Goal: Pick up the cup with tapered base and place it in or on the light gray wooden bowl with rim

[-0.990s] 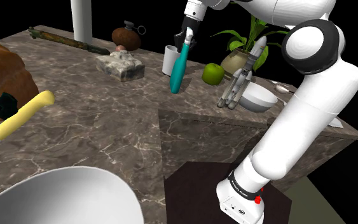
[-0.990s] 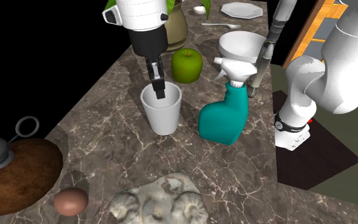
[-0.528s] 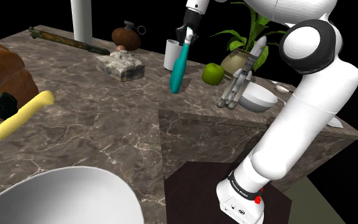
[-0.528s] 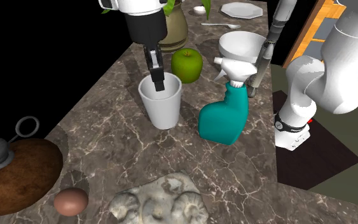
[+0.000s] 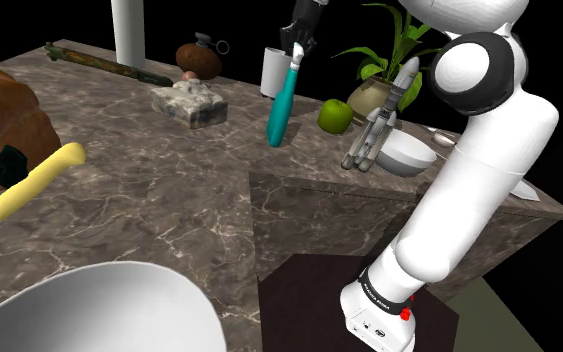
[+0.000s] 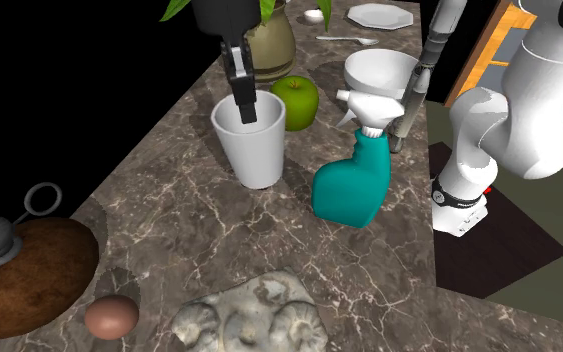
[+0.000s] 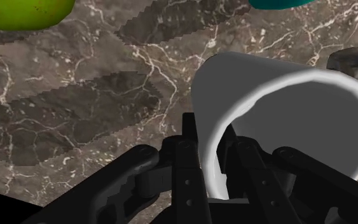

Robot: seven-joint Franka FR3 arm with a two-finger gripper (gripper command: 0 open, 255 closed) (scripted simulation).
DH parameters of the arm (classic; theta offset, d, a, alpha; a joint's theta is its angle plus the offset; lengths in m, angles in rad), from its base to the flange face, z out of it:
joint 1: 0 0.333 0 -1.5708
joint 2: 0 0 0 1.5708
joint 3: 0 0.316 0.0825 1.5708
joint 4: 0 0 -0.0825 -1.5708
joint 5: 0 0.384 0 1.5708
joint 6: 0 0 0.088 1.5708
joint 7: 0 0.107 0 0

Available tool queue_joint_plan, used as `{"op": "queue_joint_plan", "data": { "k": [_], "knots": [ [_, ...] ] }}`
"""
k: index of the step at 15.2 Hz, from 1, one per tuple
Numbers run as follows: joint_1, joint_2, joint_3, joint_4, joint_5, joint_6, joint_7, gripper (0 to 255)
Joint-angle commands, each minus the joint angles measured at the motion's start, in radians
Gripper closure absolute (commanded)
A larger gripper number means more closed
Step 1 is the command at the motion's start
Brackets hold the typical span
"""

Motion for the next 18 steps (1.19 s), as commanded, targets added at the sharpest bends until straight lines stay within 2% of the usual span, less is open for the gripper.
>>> {"op": "queue_joint_plan", "data": {
  "k": [1, 11, 14, 16, 17, 18],
  "knots": [
    [-0.004, 0.014, -0.002, 0.049, 0.003, -0.035, 0.0, 255],
    [-0.027, 0.133, -0.007, 0.365, 0.033, -0.234, 0.011, 255],
    [-0.044, 0.2, -0.008, 0.516, 0.051, -0.318, 0.018, 255],
    [-0.066, 0.277, -0.005, 0.675, 0.073, -0.4, 0.028, 255],
    [-0.067, 0.279, -0.004, 0.68, 0.073, -0.402, 0.028, 255],
    [-0.056, 0.191, -0.013, 0.541, 0.054, -0.353, 0.008, 255]
  ]
}}
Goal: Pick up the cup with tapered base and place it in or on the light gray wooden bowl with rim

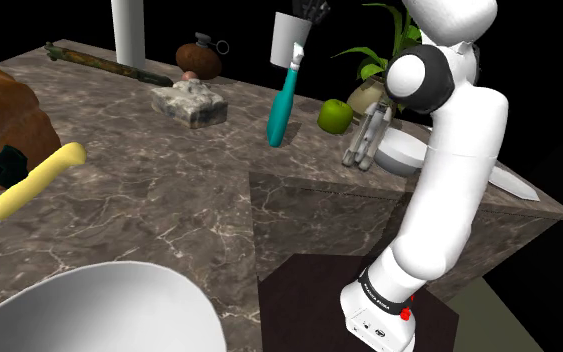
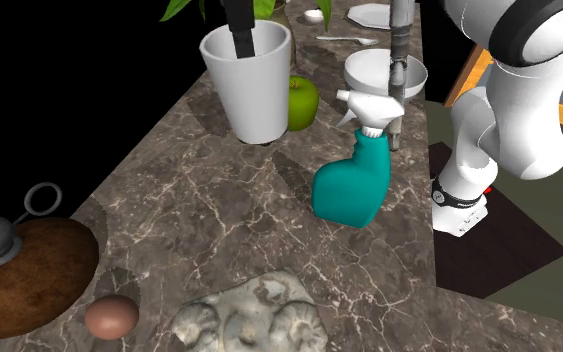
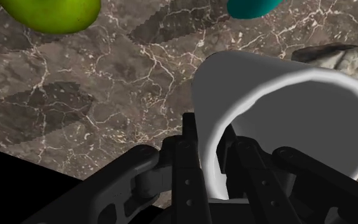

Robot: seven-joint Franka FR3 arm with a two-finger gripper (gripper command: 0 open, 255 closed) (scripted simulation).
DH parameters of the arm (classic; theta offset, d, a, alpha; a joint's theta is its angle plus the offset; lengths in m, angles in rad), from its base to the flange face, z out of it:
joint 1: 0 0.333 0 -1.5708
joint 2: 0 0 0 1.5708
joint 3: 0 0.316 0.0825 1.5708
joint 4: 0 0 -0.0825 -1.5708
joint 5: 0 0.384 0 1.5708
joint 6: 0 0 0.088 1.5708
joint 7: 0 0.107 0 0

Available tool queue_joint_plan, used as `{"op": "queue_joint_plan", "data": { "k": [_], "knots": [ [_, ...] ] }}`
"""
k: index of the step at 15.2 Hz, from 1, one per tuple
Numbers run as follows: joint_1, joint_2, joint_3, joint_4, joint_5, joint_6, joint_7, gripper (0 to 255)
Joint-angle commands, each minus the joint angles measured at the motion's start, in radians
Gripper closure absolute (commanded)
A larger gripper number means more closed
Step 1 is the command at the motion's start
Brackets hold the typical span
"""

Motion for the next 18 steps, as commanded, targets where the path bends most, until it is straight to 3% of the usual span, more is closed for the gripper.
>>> {"op": "queue_joint_plan", "data": {
  "k": [1, 4, 8, 18],
  "knots": [
    [0.006, -0.1, -0.011, -0.143, -0.02, 0.043, -0.026, 255],
    [0.001, -0.242, -0.024, -0.333, -0.053, 0.088, -0.068, 255],
    [-0.017, -0.386, -0.044, -0.498, -0.089, 0.107, -0.123, 255],
    [-0.077, -0.646, -0.115, -0.725, -0.183, 0.071, -0.276, 255]
  ]
}}
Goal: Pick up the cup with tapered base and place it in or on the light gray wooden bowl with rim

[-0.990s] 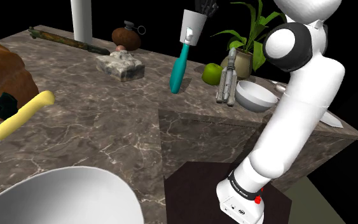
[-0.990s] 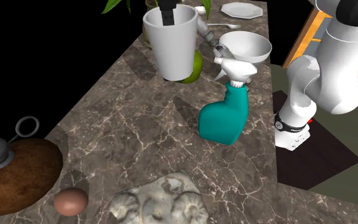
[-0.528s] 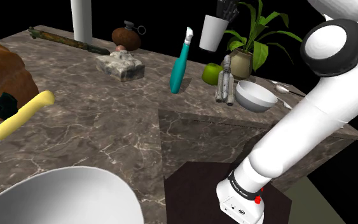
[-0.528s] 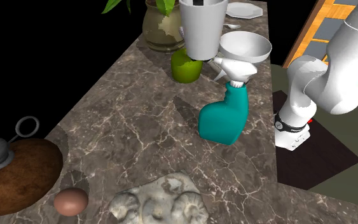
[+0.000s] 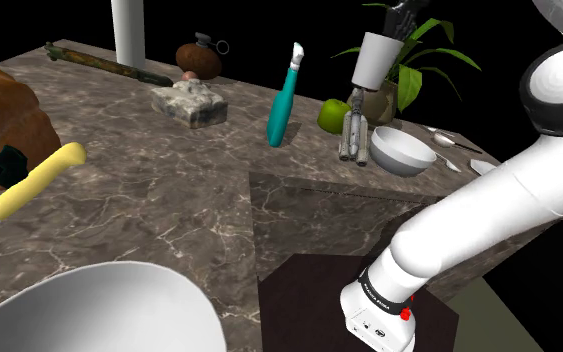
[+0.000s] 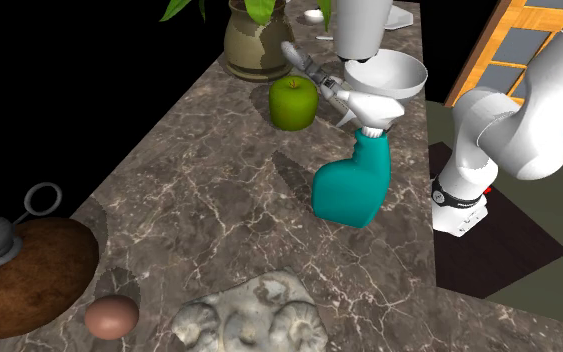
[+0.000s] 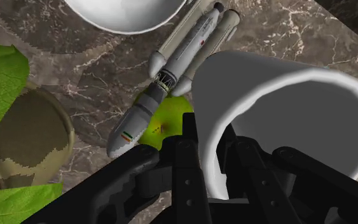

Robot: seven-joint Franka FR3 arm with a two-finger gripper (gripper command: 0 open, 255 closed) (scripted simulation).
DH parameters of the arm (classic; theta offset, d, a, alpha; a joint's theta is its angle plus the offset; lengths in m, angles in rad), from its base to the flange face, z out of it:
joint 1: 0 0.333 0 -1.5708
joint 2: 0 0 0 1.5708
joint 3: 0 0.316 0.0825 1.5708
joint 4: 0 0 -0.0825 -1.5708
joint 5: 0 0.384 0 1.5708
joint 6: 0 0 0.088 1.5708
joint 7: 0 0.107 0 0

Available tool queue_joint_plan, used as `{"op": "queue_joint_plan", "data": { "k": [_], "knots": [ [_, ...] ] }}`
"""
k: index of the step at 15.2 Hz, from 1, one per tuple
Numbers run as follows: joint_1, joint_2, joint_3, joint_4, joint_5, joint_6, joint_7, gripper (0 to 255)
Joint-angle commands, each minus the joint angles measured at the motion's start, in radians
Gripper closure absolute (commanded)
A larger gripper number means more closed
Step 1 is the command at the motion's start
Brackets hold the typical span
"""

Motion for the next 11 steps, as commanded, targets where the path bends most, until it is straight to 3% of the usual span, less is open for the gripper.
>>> {"op": "queue_joint_plan", "data": {
  "k": [1, 11],
  "knots": [
    [-0.011, -0.042, -0.015, -0.034, -0.02, -0.008, -0.031, 255],
    [-0.067, -0.196, -0.127, -0.086, -0.143, -0.099, -0.23, 255]
  ]
}}
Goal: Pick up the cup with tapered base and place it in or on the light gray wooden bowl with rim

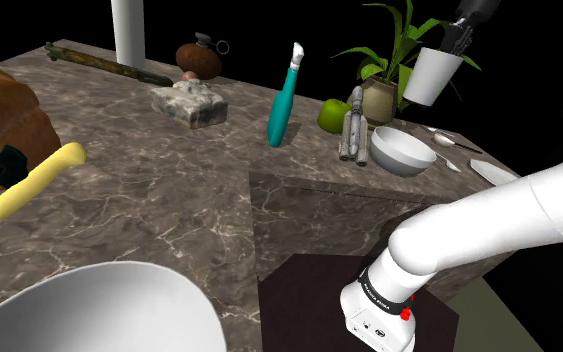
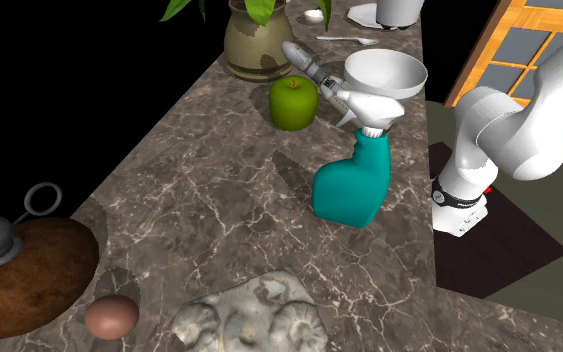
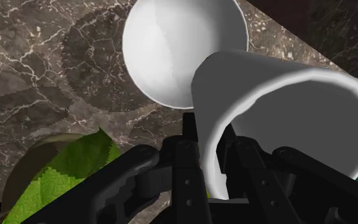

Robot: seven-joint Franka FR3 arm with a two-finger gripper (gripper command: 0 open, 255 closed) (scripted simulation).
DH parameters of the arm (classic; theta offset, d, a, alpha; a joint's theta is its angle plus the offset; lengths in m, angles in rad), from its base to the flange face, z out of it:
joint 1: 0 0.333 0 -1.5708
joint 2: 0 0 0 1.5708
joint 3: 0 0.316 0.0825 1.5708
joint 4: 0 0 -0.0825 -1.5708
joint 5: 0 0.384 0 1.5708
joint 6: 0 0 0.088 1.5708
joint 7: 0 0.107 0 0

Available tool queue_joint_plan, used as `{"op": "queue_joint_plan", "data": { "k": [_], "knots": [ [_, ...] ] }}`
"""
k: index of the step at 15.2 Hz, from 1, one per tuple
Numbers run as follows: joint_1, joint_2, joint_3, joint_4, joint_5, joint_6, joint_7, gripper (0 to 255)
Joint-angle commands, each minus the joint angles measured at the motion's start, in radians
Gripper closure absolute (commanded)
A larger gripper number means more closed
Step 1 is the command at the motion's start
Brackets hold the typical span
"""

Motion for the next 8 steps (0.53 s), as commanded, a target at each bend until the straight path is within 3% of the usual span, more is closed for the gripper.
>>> {"op": "queue_joint_plan", "data": {
  "k": [1, 8],
  "knots": [
    [-0.01, -0.023, -0.026, 0.007, -0.028, -0.026, -0.047, 255],
    [-0.026, -0.102, -0.031, -0.138, -0.059, 0.046, -0.055, 255]
  ]
}}
